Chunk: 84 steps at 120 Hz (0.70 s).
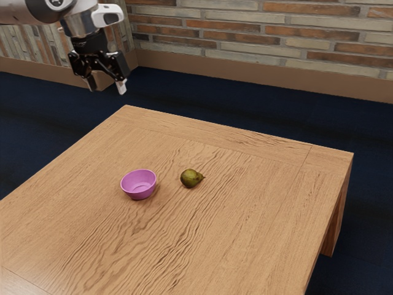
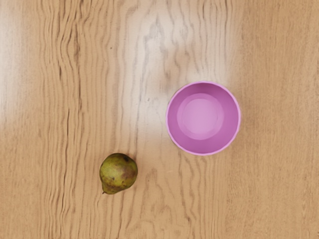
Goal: Place the pear in the bowl.
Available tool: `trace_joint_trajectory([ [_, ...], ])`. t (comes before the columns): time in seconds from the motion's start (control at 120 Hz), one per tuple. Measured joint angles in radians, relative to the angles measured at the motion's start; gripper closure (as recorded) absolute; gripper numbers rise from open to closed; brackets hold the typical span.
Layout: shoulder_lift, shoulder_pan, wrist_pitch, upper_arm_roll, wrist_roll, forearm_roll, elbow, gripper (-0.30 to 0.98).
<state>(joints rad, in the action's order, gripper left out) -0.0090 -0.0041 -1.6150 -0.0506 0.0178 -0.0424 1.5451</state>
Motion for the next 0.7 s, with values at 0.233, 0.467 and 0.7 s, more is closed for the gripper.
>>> trace_joint_trajectory([
  [0.233,0.009,0.012,0.005,0.000,-0.001,0.002,0.005,0.00],
  [0.467,0.006,0.076,-0.096,0.059,-0.003,0.018,0.212,0.00],
  [0.7,0.065,0.089,-0.267,0.100,0.000,0.024,0.362,0.00],
])
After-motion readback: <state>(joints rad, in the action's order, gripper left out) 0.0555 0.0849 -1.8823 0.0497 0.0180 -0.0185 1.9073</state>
